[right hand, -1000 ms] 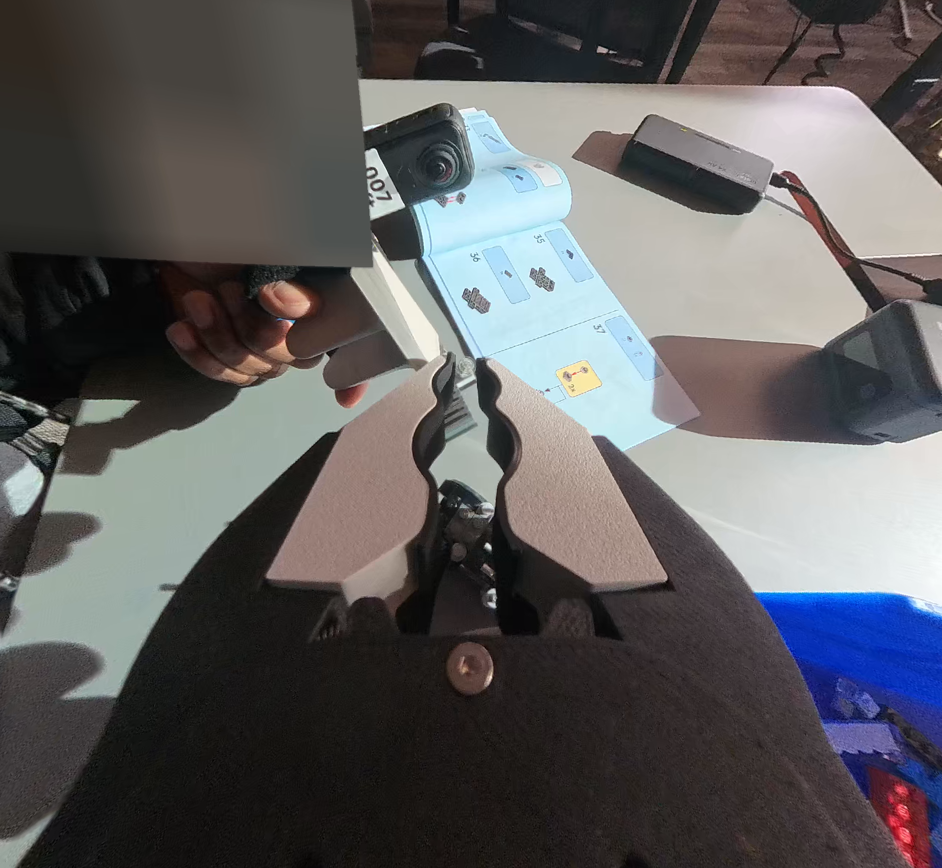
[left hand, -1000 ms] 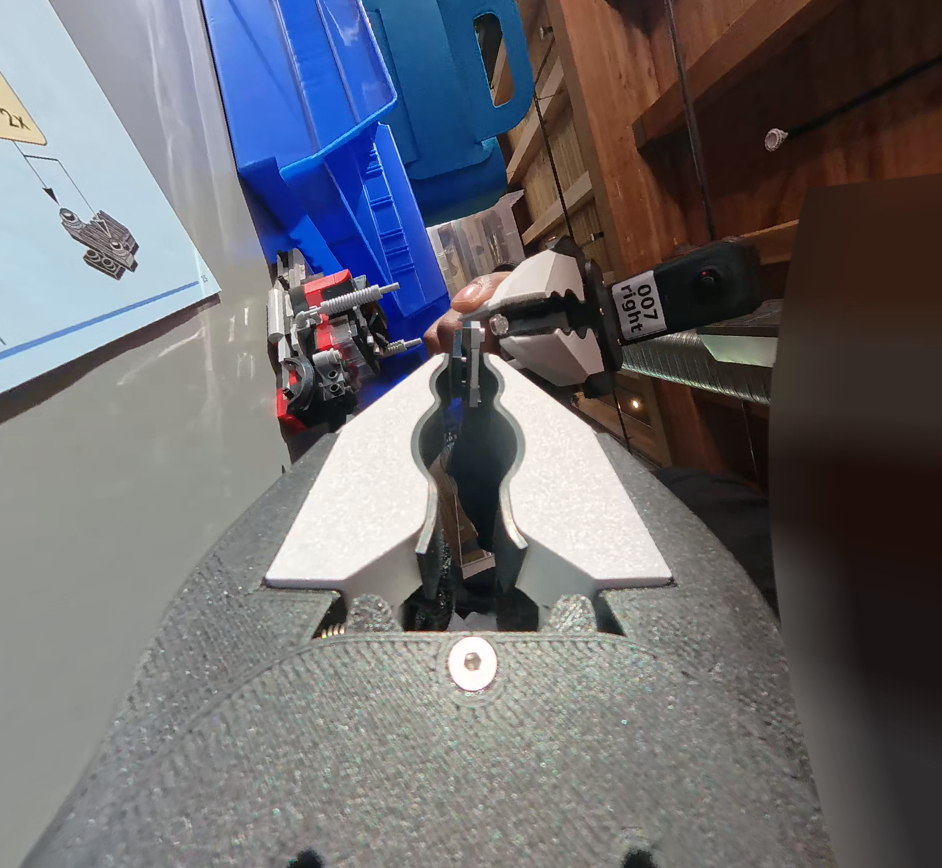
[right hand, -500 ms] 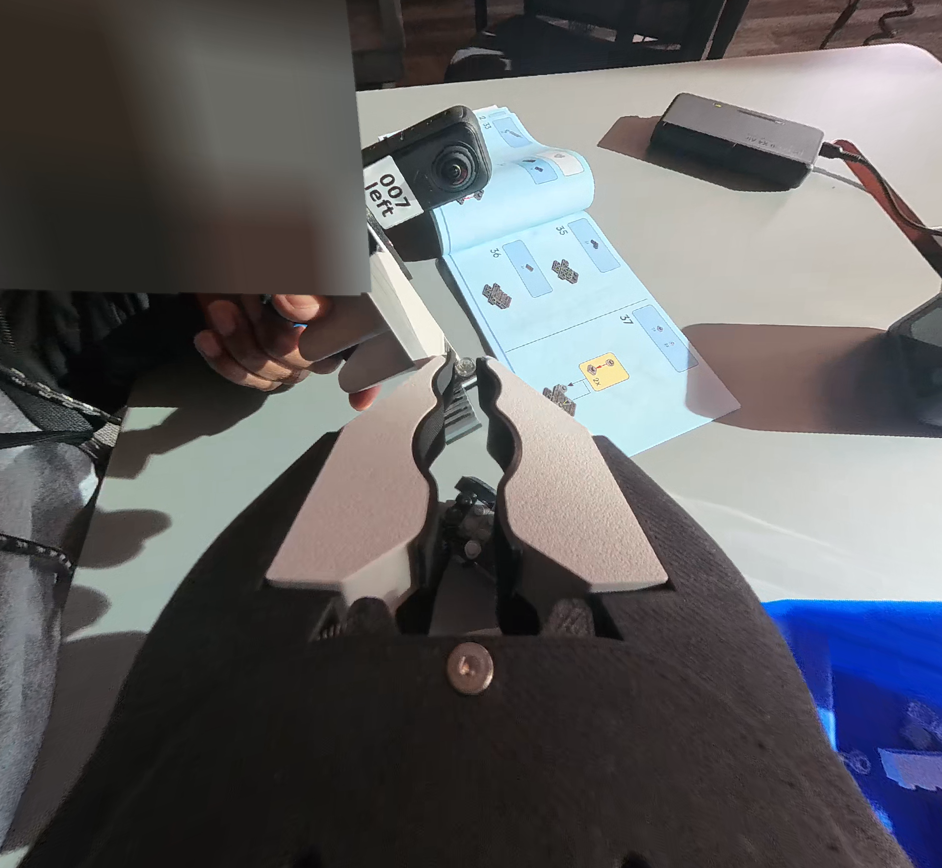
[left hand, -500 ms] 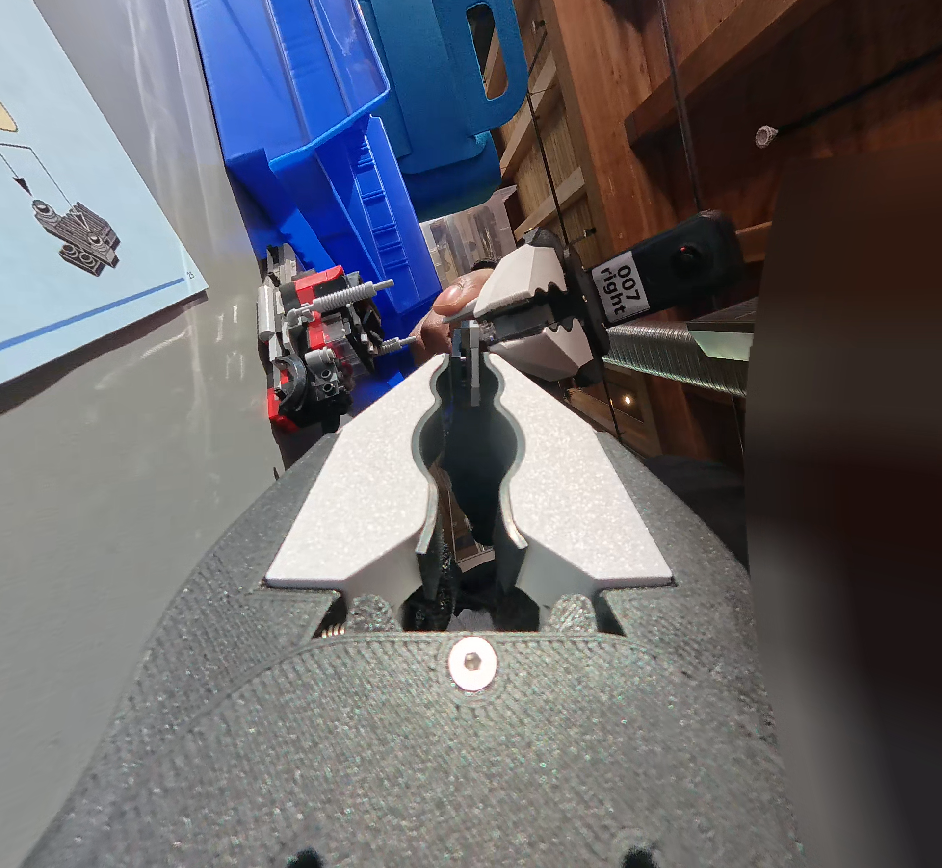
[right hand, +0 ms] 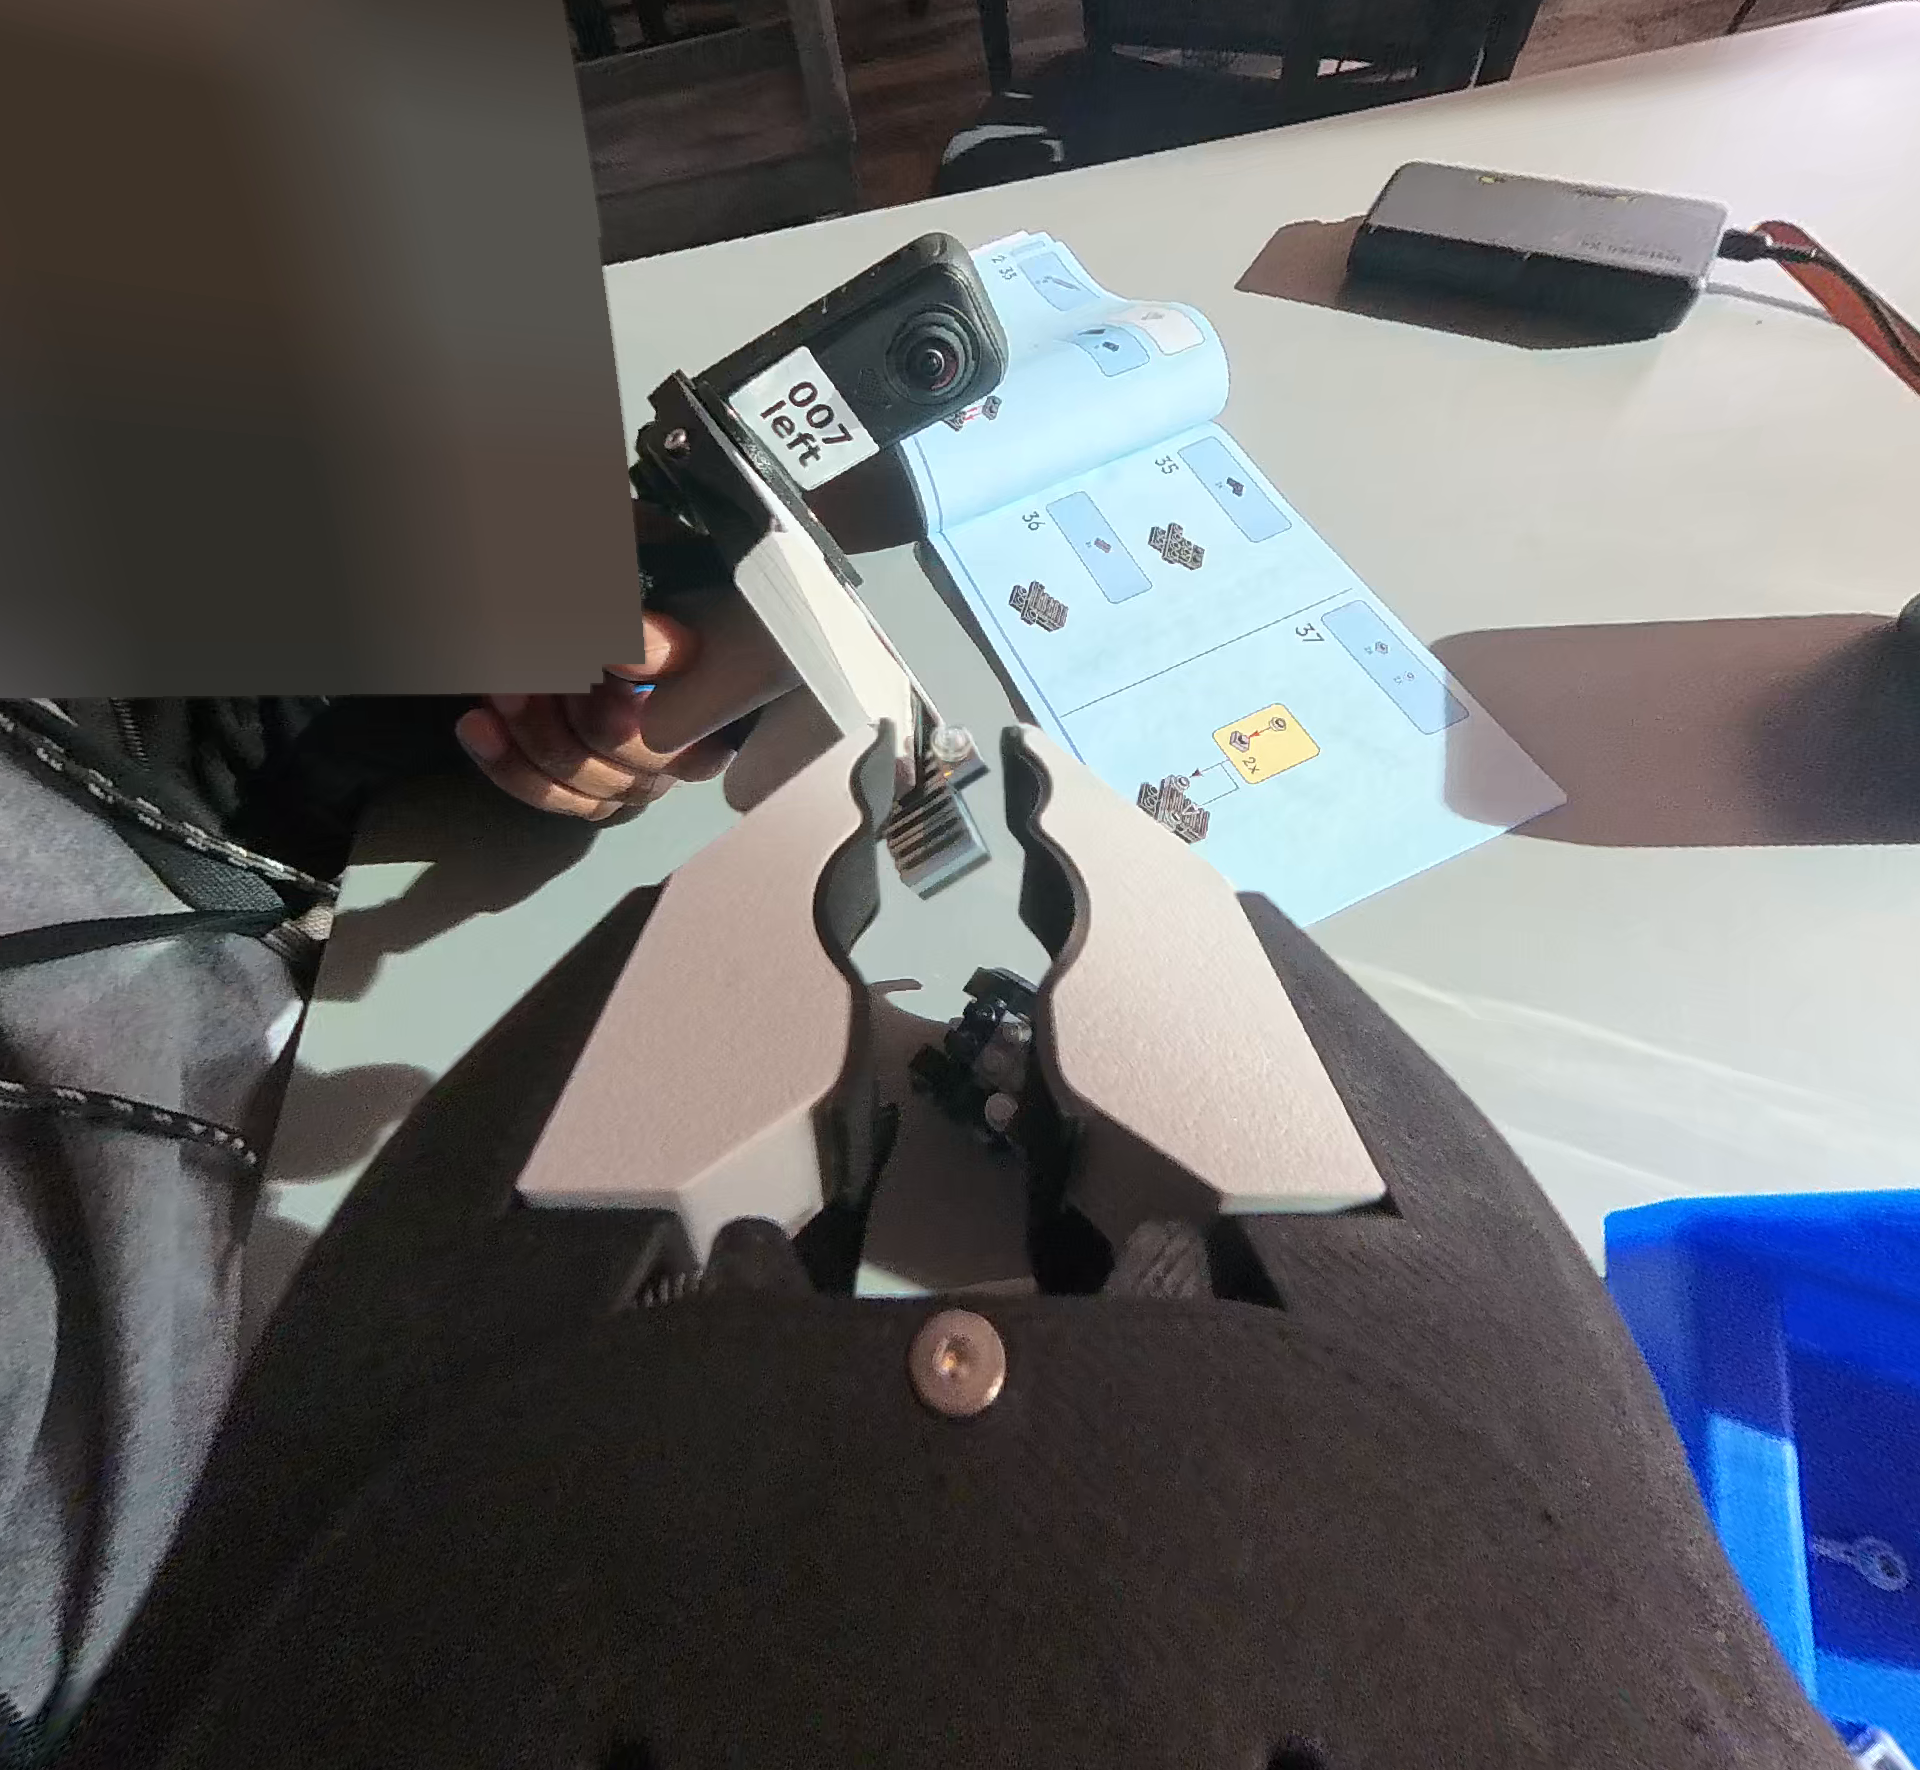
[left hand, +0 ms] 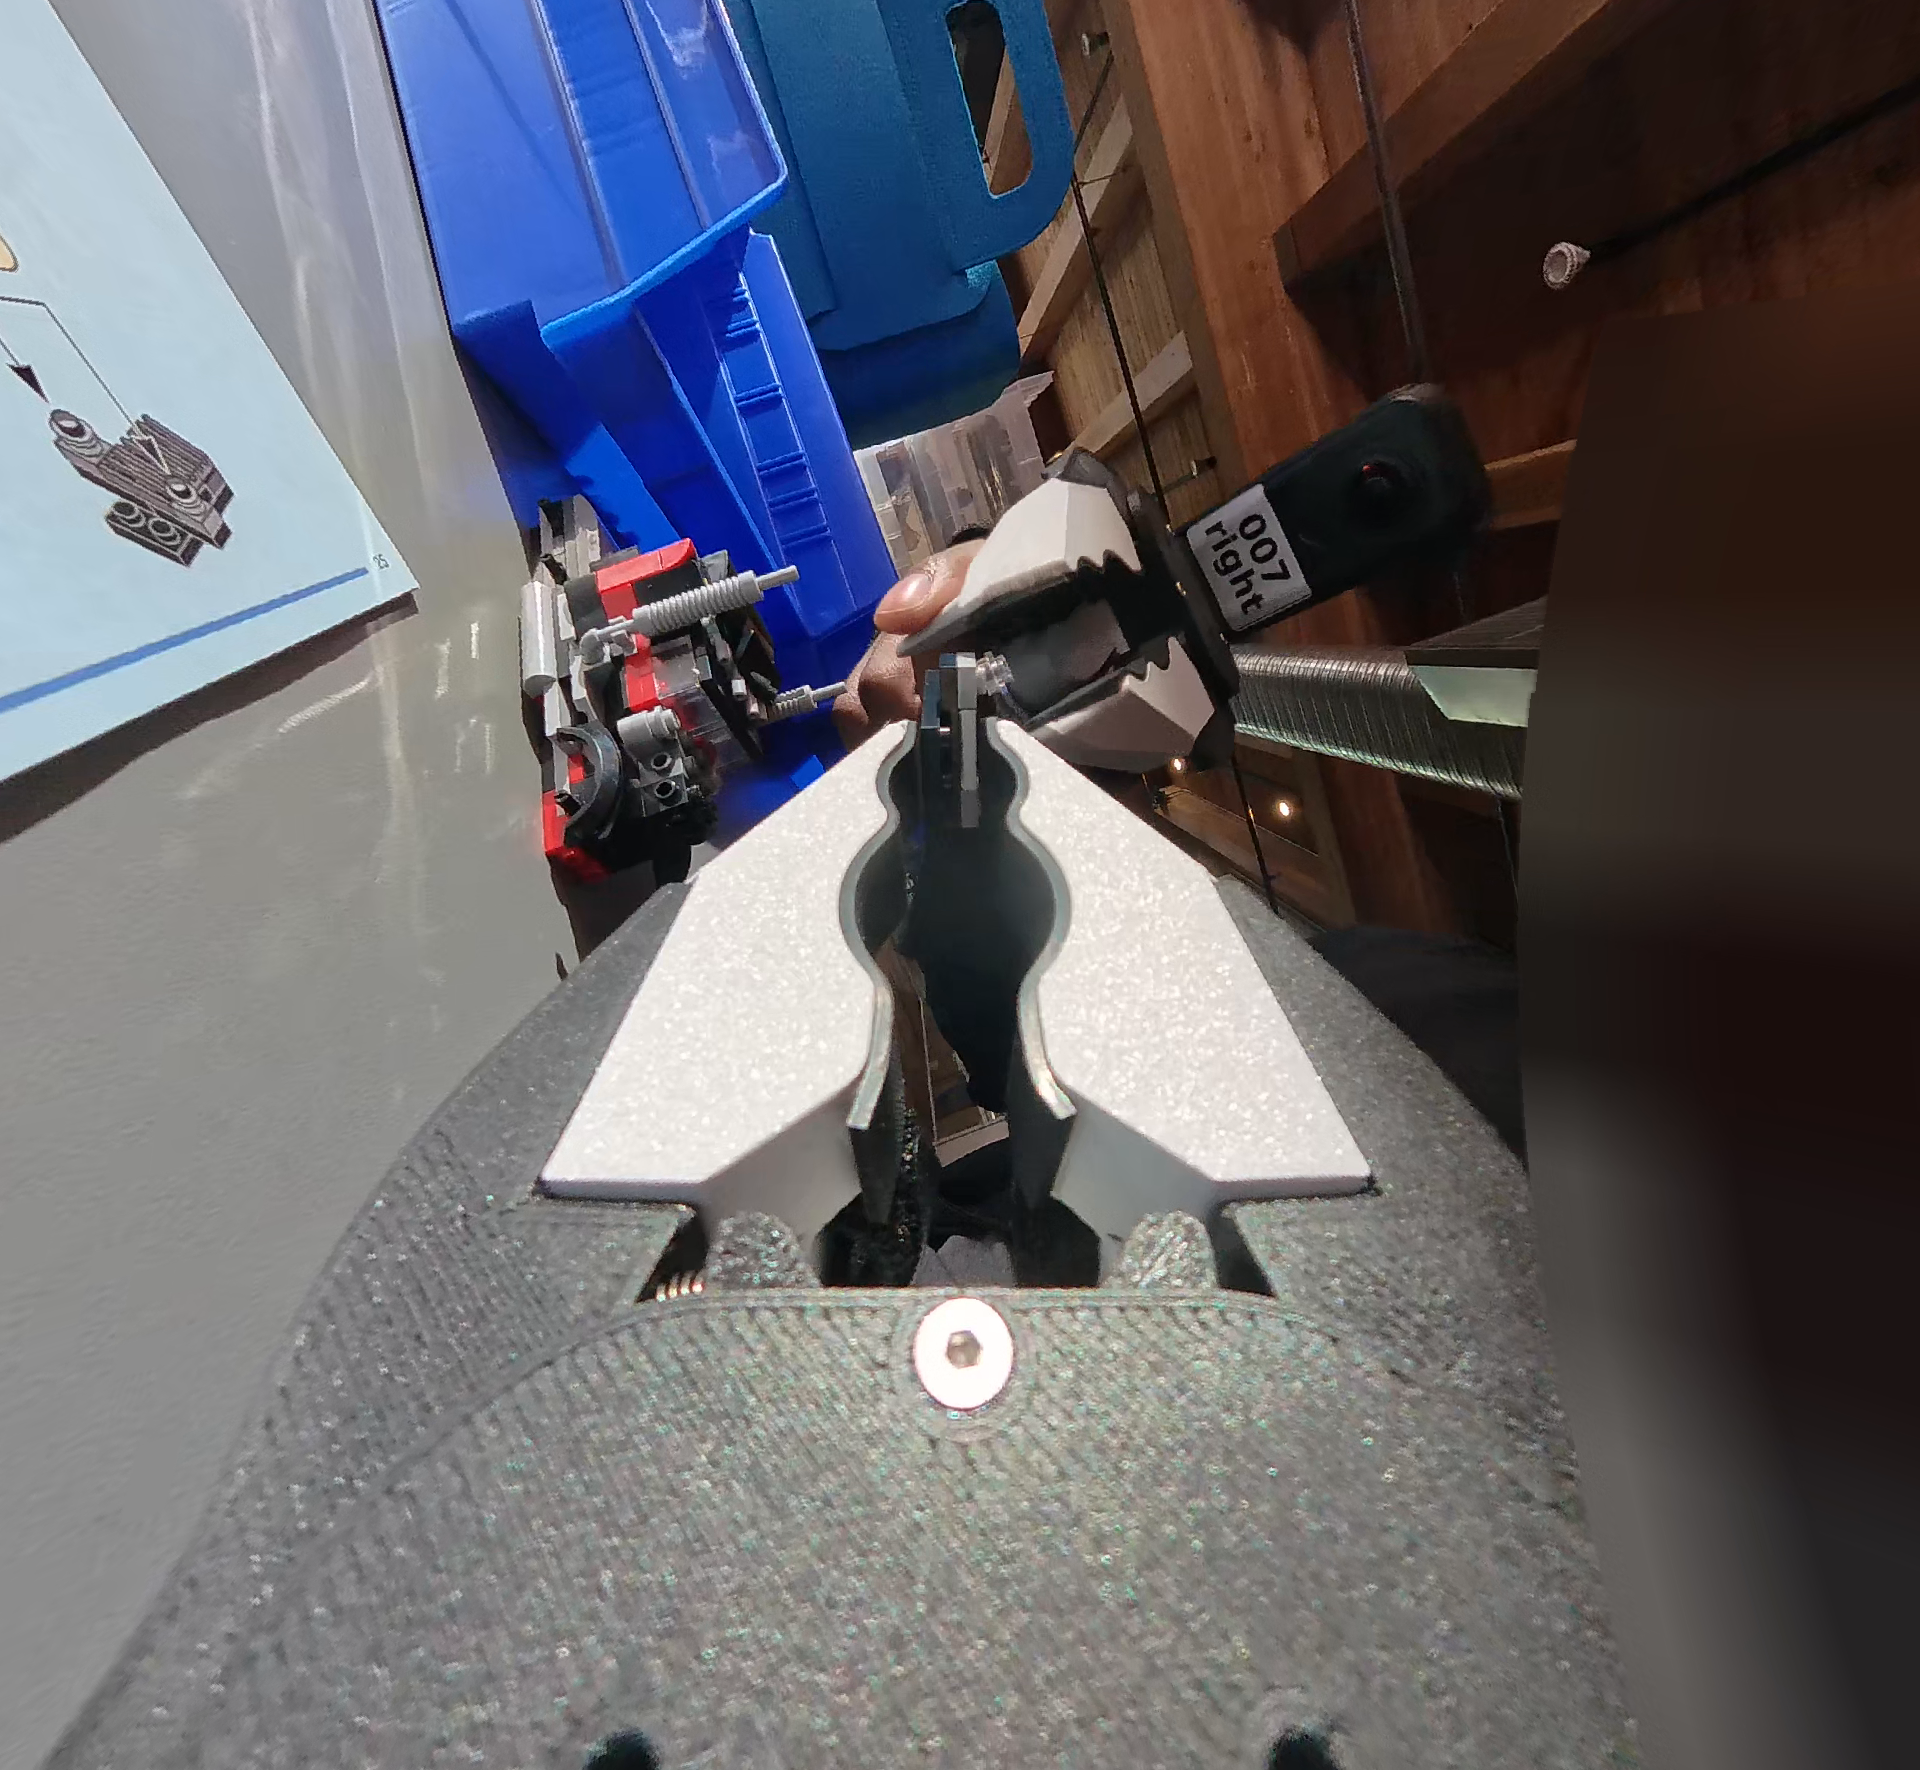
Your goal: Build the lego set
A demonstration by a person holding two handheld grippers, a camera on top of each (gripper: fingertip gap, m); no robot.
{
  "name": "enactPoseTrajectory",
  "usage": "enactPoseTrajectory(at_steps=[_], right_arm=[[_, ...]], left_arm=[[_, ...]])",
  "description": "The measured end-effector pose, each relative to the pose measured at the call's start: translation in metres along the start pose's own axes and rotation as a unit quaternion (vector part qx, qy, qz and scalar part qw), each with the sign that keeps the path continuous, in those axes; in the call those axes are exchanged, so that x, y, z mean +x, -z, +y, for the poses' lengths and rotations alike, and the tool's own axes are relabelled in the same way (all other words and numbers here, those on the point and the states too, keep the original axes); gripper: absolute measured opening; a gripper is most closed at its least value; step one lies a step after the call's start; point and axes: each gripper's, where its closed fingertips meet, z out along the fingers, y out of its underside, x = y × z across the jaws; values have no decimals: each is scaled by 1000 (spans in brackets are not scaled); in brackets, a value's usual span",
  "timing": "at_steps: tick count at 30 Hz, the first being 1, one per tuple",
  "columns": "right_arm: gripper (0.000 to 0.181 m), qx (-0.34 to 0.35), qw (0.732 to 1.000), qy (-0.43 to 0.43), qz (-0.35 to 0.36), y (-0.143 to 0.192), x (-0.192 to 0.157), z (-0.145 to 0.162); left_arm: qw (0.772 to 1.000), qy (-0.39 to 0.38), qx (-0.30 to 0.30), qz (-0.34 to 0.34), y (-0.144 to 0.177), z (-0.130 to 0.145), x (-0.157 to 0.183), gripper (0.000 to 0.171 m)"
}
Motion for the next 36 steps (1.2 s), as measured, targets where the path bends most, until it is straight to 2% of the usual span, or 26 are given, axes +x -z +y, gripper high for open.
enactPoseTrajectory(at_steps=[3,6,10,12,23,28,36], right_arm=[[28,-6,999,-44,-6,2,3,1],[30,-2,992,-125,-21,6,8,-2],[36,26,964,-253,-75,10,5,-14],[36,23,953,-288,-85,9,3,-13],[29,10,931,-347,-110,9,-7,0],[20,14,929,-350,-119,9,-9,-1],[17,9,928,-348,-131,8,-12,3]], left_arm=[[1000,-4,-3,-1,-1,1,0,10],[1000,-10,-8,-1,-1,2,1,10],[1000,-22,-14,2,-2,5,4,9],[999,-27,-17,4,-2,6,5,9],[998,-50,-31,17,-3,10,12,9],[998,-55,-34,18,-3,11,13,9],[997,-61,-35,19,-3,12,14,9]])
